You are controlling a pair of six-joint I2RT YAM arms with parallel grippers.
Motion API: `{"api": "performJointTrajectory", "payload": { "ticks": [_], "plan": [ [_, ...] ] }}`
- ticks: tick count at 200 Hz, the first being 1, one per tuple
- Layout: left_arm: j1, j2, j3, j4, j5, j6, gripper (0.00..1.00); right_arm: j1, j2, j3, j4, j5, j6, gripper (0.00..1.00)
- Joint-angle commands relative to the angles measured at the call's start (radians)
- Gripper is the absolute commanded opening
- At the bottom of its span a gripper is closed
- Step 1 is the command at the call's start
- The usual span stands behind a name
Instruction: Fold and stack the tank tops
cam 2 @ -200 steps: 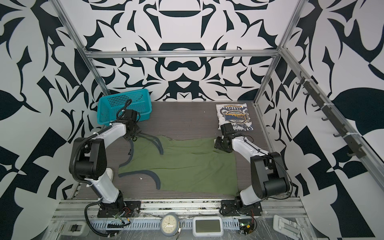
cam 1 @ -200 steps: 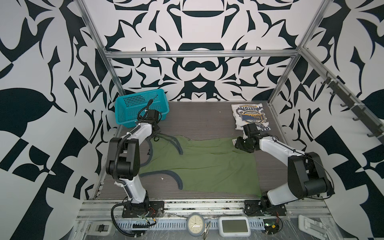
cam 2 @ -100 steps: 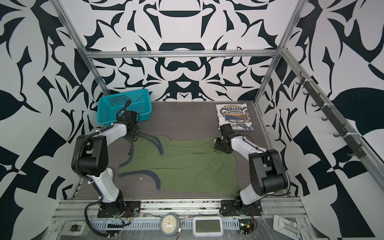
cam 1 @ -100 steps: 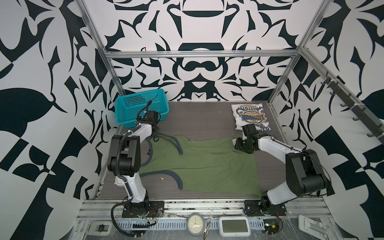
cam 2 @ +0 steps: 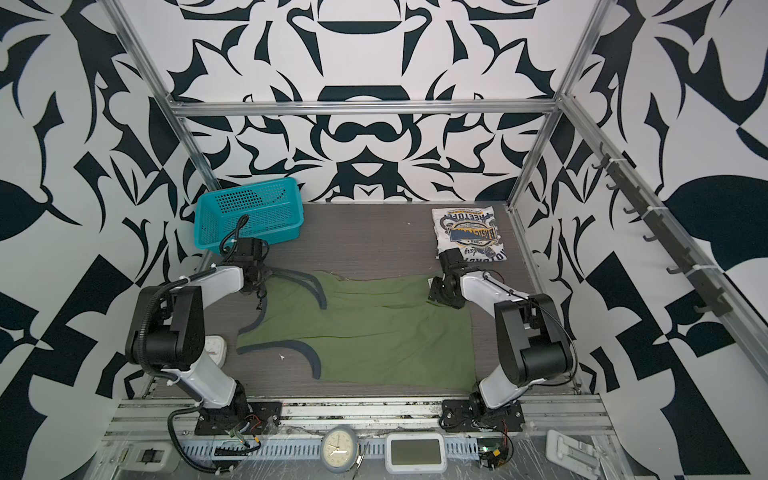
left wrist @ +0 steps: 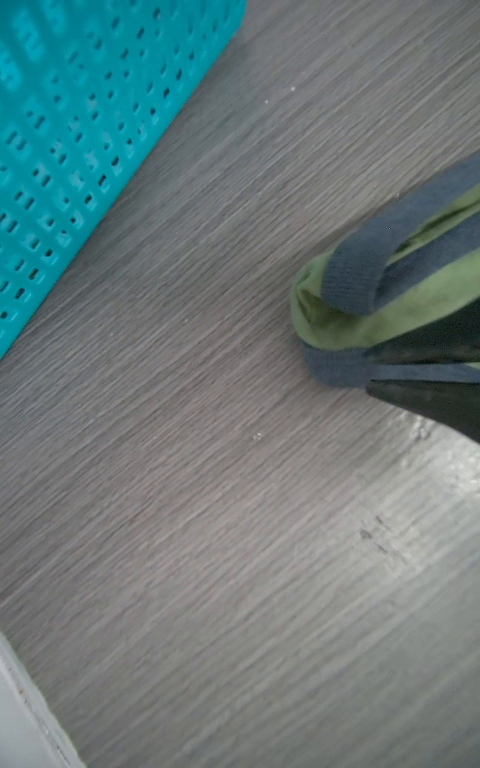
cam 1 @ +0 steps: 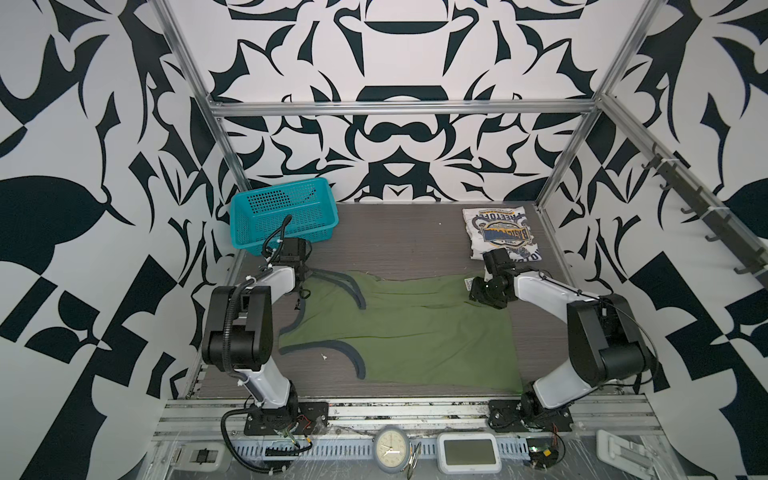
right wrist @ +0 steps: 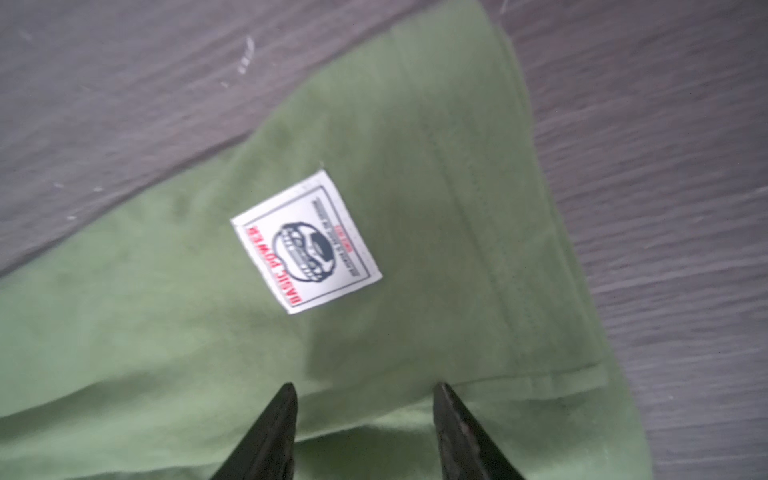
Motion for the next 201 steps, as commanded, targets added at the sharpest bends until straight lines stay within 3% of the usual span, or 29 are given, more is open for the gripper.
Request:
{"api": "performJointTrajectory", "payload": {
  "ticks": [1, 31, 74, 89, 149, 201],
  "plan": [
    [0.023, -0.023, -0.041, 0.064, 0.014, -0.035, 0.13, -0.014, 0.029, 0.024, -0.035, 0.029, 0.018, 0.55],
    [0.036, -0.029, -0.033, 0.075, 0.07, -0.018, 0.15, -0.02, 0.031, 0.014, -0.023, 0.01, 0.02, 0.55],
    [-0.003, -0.037, 0.024, 0.058, 0.119, 0.016, 0.4, -0.019, 0.007, 0.015, -0.023, 0.01, 0.013, 0.55],
    [-0.012, -0.004, 0.058, 0.035, 0.125, 0.017, 0.44, -0.019, 0.008, 0.016, -0.02, 0.01, 0.013, 0.55],
    [-0.016, 0.129, 0.168, -0.059, 0.091, 0.011, 0.49, -0.02, 0.002, 0.015, -0.022, 0.013, 0.011, 0.55],
    [0.0, 0.161, 0.168, -0.143, 0.047, -0.066, 0.43, -0.025, -0.001, 0.023, -0.047, 0.069, 0.043, 0.56]
  ]
}}
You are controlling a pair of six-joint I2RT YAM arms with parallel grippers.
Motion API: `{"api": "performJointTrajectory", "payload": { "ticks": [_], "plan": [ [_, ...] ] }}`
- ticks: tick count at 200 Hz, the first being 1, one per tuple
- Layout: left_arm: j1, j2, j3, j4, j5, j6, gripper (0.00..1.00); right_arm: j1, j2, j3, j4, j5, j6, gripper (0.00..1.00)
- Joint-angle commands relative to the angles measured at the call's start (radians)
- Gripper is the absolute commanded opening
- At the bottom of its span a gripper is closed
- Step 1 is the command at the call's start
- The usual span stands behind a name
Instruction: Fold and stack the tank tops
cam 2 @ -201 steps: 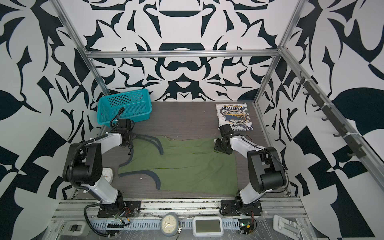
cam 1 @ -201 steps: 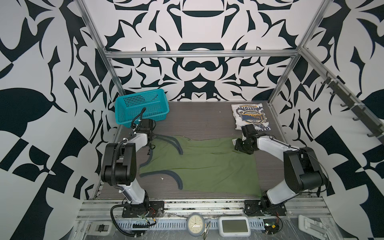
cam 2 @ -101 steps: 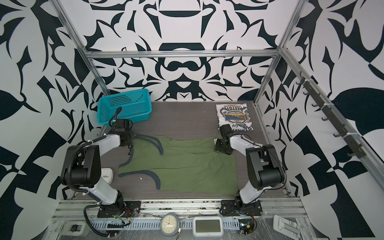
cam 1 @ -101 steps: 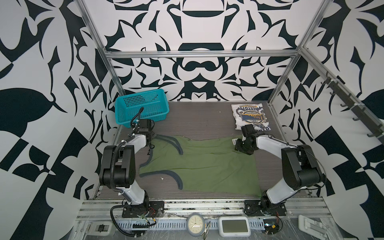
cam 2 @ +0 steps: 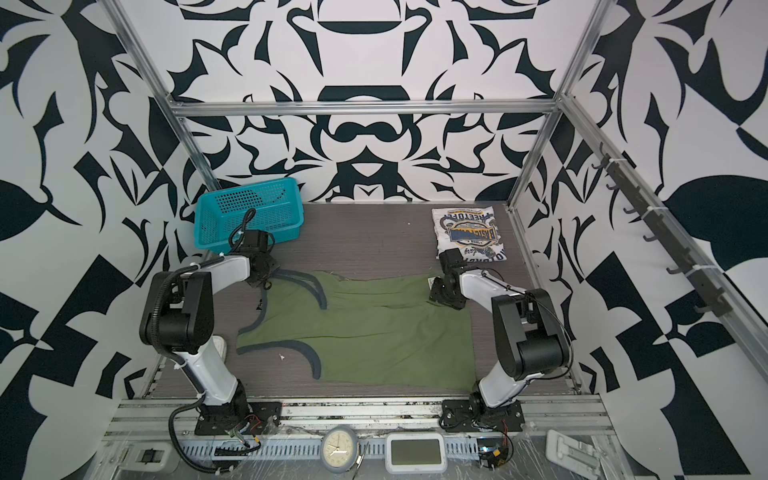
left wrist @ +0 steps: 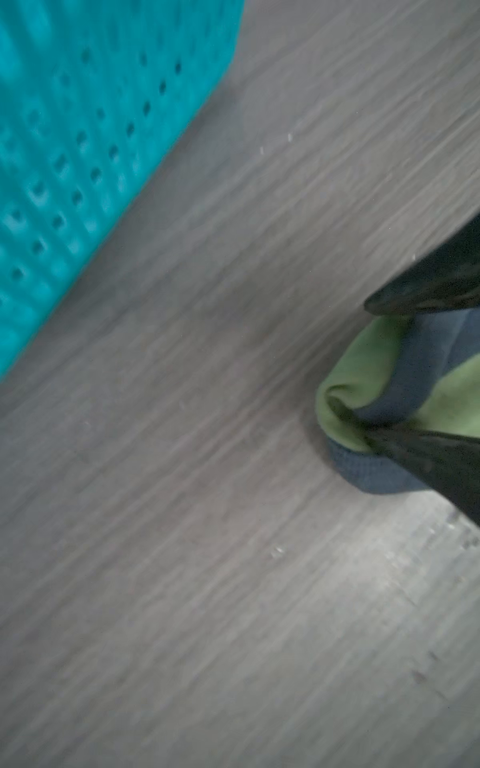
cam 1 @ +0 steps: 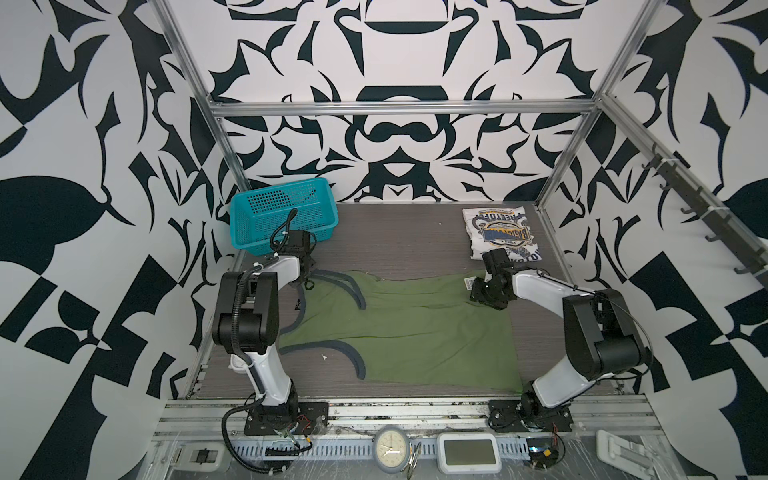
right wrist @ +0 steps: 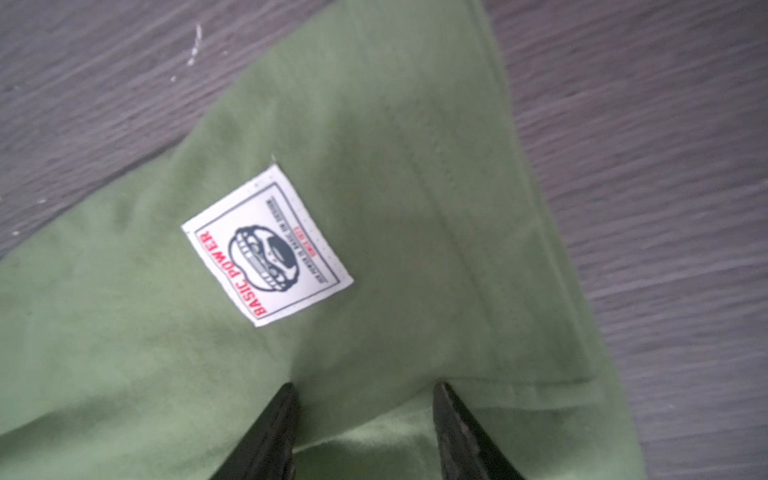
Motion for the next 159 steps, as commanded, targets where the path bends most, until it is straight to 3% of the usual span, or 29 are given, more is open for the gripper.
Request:
{"api": "performJointTrajectory", "payload": {
  "ticks": [1, 101, 159],
  "plan": [
    [0.017, 0.012, 0.008, -0.078, -0.042, -0.059, 0.43, -0.011, -0.022, 0.012, -0.041, 0.053, 0.027, 0.56],
    [0.049, 0.019, 0.014, -0.08, -0.077, -0.108, 0.14, -0.016, 0.067, 0.043, 0.002, 0.035, 0.067, 0.56],
    [0.057, 0.053, 0.056, -0.039, -0.086, -0.124, 0.11, -0.022, 0.217, 0.147, 0.058, -0.005, 0.089, 0.55]
  ]
}}
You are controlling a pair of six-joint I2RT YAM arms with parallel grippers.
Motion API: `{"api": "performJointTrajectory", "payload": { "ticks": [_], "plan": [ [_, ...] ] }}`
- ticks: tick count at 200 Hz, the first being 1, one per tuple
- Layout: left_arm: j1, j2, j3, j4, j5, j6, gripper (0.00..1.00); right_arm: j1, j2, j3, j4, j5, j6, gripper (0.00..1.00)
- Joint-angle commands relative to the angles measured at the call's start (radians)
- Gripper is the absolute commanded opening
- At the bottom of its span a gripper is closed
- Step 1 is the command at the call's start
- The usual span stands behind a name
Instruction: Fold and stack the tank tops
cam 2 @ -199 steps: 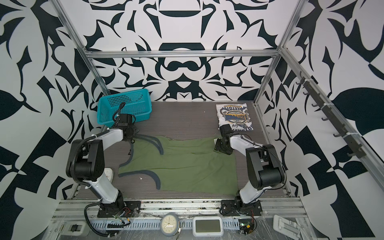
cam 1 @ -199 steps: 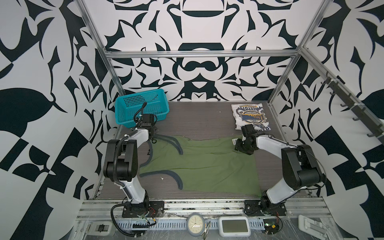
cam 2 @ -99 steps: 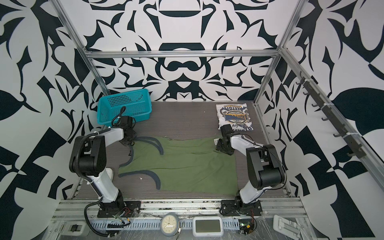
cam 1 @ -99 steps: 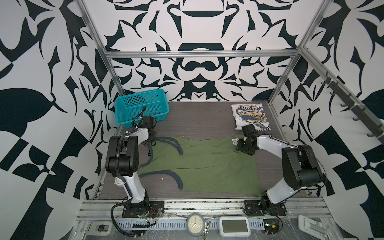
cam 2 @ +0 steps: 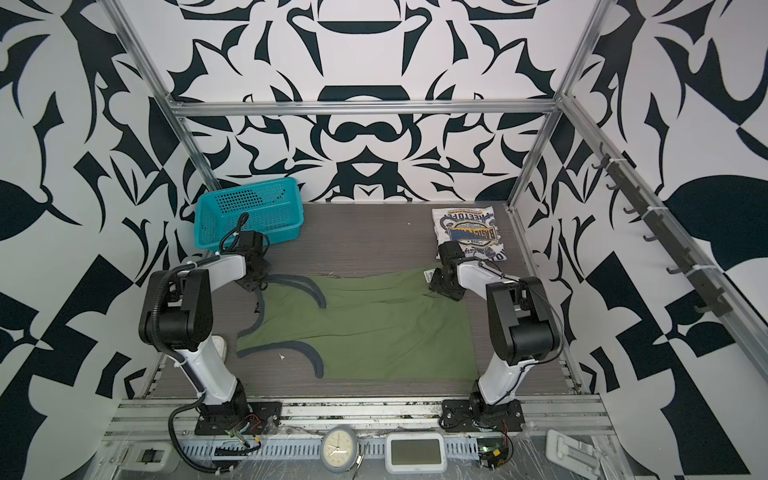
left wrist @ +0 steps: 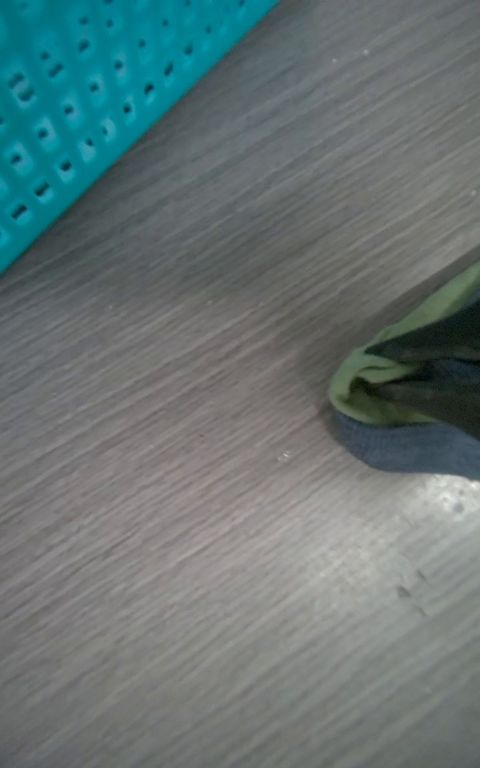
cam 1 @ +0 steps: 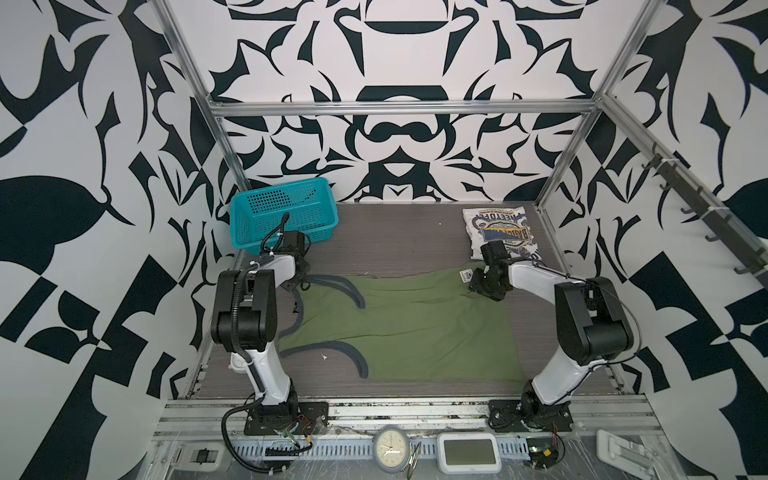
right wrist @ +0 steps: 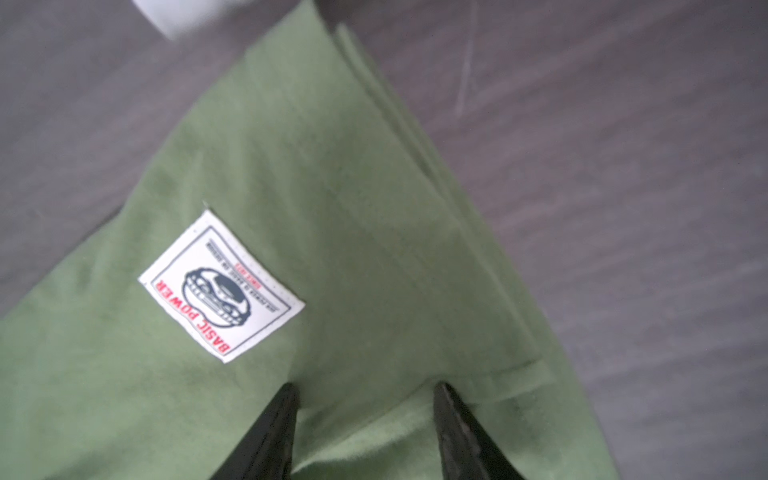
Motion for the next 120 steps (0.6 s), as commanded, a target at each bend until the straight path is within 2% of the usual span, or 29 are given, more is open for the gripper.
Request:
{"api": "performJointTrajectory", "payload": {
  "ticks": [1, 29, 54, 85, 120],
  "plan": [
    [0.014, 0.027, 0.031, 0.009, -0.043, -0.023, 0.11, -0.006, 0.095, 0.028, 0.023, -0.028, 0.028, 0.55],
    [0.024, 0.016, 0.038, 0.012, -0.057, -0.035, 0.12, -0.001, 0.14, 0.086, 0.026, -0.045, 0.037, 0.55],
    [0.023, 0.005, 0.062, -0.016, -0.059, -0.035, 0.19, 0.003, 0.109, 0.115, 0.003, -0.054, 0.019, 0.58],
    [0.02, -0.059, 0.074, -0.091, -0.021, -0.008, 0.41, 0.004, -0.022, 0.098, -0.06, -0.045, -0.036, 0.77],
    [0.004, -0.215, 0.032, -0.179, 0.02, 0.028, 0.7, 0.006, -0.196, 0.029, -0.149, -0.05, -0.078, 0.82]
  ]
}}
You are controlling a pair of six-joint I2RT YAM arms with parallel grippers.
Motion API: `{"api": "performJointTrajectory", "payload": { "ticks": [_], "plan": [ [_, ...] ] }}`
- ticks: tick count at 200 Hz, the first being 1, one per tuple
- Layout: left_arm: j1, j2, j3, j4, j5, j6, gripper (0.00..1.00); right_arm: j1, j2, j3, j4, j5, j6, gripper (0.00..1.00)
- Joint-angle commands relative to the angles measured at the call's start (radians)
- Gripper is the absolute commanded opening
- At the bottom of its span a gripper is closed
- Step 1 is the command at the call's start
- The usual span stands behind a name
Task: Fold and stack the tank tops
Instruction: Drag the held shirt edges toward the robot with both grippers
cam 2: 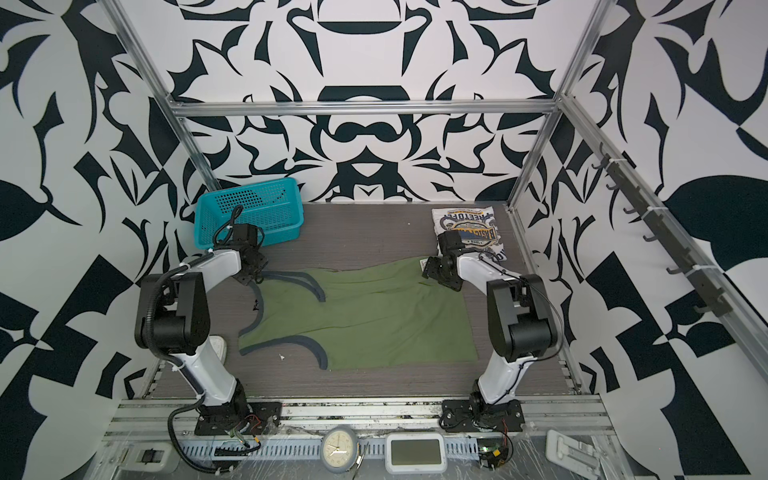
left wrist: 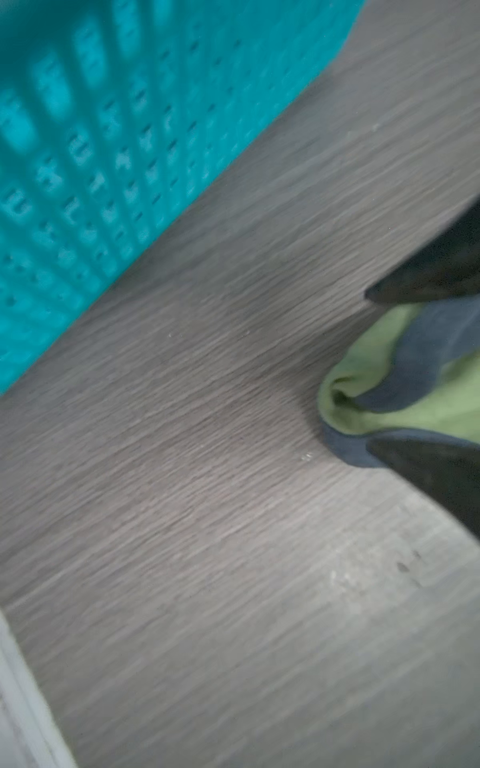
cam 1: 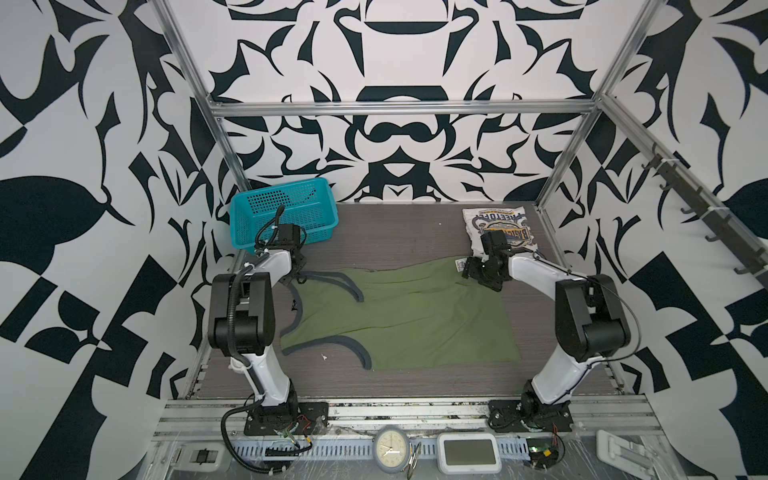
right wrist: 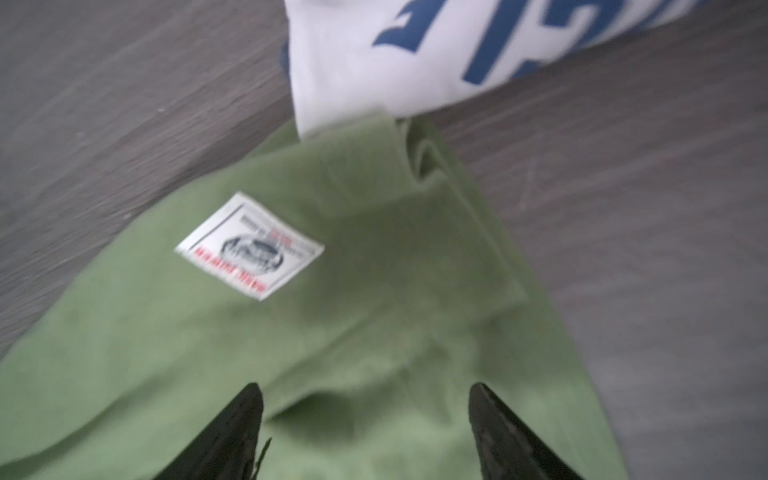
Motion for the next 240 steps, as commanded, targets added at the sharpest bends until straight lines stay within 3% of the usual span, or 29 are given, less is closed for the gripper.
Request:
{"api": "performJointTrajectory", "payload": {
  "ticks": [1, 39, 63, 87, 113, 157, 189, 240],
  "plan": [
    [-0.012, -0.14, -0.021, -0.101, 0.022, 0.03, 0.7, 0.006, -0.143, -0.045, -0.099, -0.001, -0.041, 0.82],
    [-0.113, -0.358, -0.102, -0.227, 0.053, 0.078, 0.84, 0.021, -0.314, -0.158, -0.224, 0.032, -0.034, 0.82],
    [-0.292, -0.446, -0.126, -0.375, 0.046, 0.077, 0.84, 0.036, -0.415, -0.22, -0.317, 0.052, 0.004, 0.8],
    [-0.481, -0.474, -0.155, -0.548, 0.058, -0.009, 0.84, 0.059, -0.478, -0.265, -0.398, 0.066, 0.056, 0.78],
    [-0.666, -0.474, -0.22, -0.635, 0.126, -0.132, 0.76, 0.067, -0.518, -0.298, -0.462, 0.103, 0.113, 0.78],
    [-0.928, -0.438, -0.271, -0.571, 0.251, -0.306, 0.71, 0.067, -0.586, -0.346, -0.511, 0.143, 0.206, 0.78],
    [-1.021, -0.382, -0.297, -0.5, 0.279, -0.369, 0.71, 0.064, -0.605, -0.382, -0.53, 0.164, 0.254, 0.79],
    [-1.055, -0.293, -0.325, -0.461, 0.294, -0.388, 0.66, 0.057, -0.591, -0.435, -0.505, 0.15, 0.304, 0.79]
  ]
}}
